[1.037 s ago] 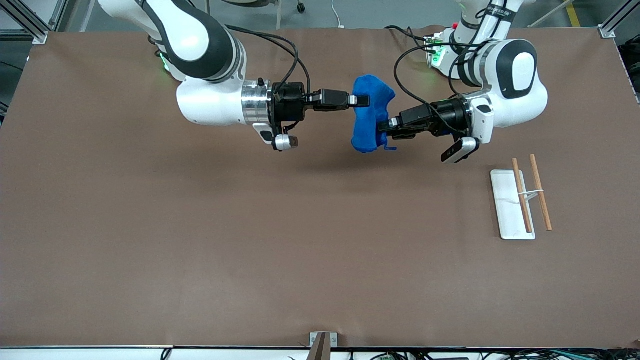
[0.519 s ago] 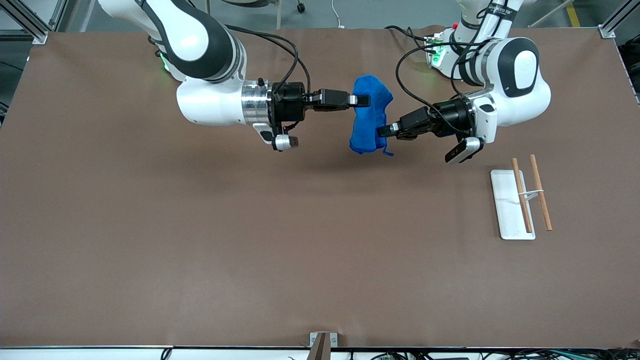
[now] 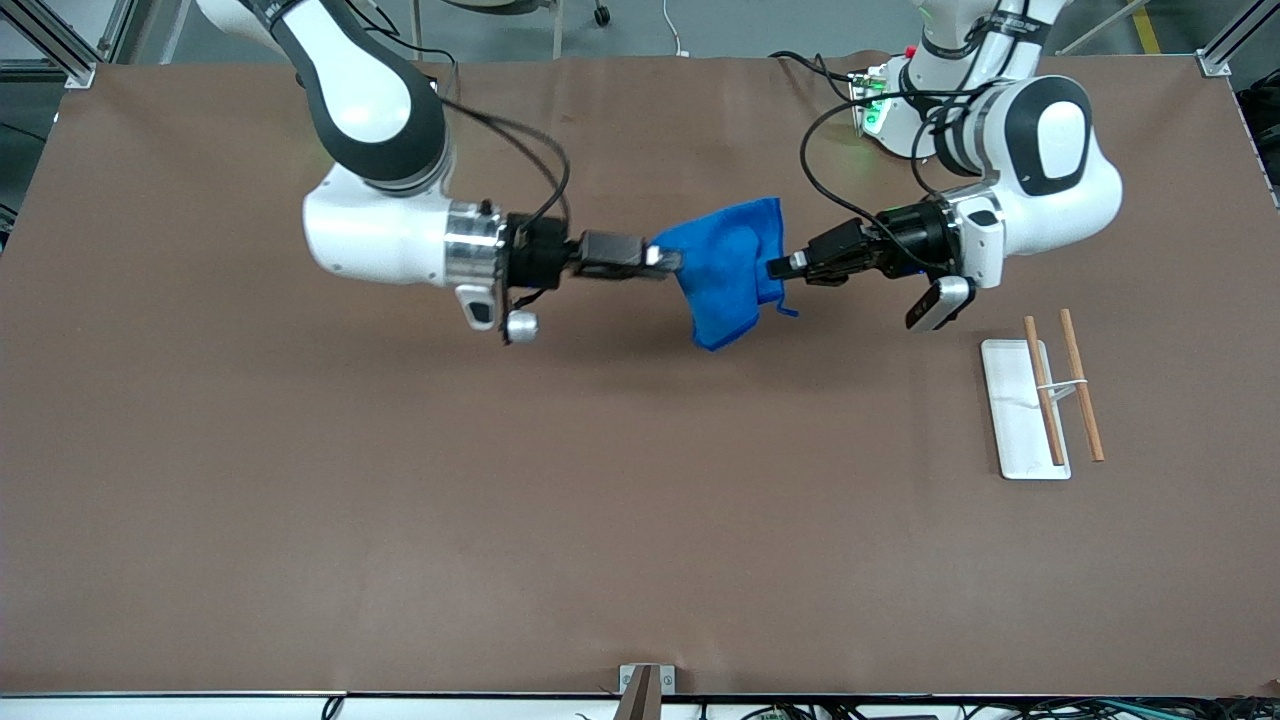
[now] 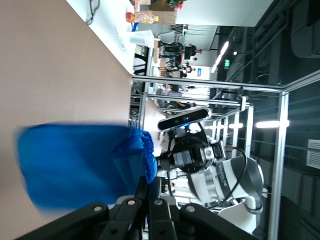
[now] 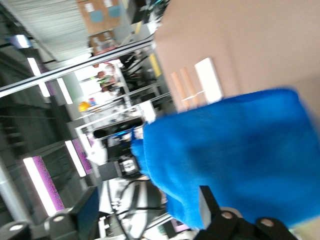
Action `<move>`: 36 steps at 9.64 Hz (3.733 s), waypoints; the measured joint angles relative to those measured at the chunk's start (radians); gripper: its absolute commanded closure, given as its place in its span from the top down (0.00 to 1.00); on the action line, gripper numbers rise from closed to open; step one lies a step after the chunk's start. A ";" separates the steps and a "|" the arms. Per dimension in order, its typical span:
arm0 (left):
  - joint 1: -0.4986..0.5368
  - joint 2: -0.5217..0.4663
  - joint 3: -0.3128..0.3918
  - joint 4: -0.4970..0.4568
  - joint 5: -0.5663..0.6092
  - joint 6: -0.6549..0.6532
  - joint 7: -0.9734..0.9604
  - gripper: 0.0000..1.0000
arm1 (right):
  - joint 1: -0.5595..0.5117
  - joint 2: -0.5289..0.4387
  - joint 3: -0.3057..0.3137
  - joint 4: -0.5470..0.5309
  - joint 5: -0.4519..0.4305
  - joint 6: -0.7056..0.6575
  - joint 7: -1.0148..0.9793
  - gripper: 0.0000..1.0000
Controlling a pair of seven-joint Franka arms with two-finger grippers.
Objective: Right arm passes towel to left arm to hang
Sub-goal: 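Open the right gripper and pull the towel away with the left gripper, then carry the towel over the dowel rack with the left gripper, then lower the towel over the dowels and open the left gripper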
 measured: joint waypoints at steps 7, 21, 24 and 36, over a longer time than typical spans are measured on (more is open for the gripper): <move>0.013 -0.002 0.279 0.037 0.745 0.056 -0.051 0.00 | -0.224 -0.117 -0.231 0.008 -1.077 -0.276 0.133 1.00; 0.043 0.396 0.775 0.478 1.117 -0.066 0.232 0.98 | -0.214 -0.250 -0.489 0.306 -1.385 -0.722 0.016 1.00; 0.057 0.404 0.777 0.478 1.145 -0.066 0.277 1.00 | -0.212 -0.242 -0.489 0.304 -1.390 -0.713 0.016 1.00; 0.027 0.034 0.289 0.498 1.722 -0.181 -0.464 1.00 | -0.283 -0.242 -0.418 0.303 -1.391 -0.713 0.016 1.00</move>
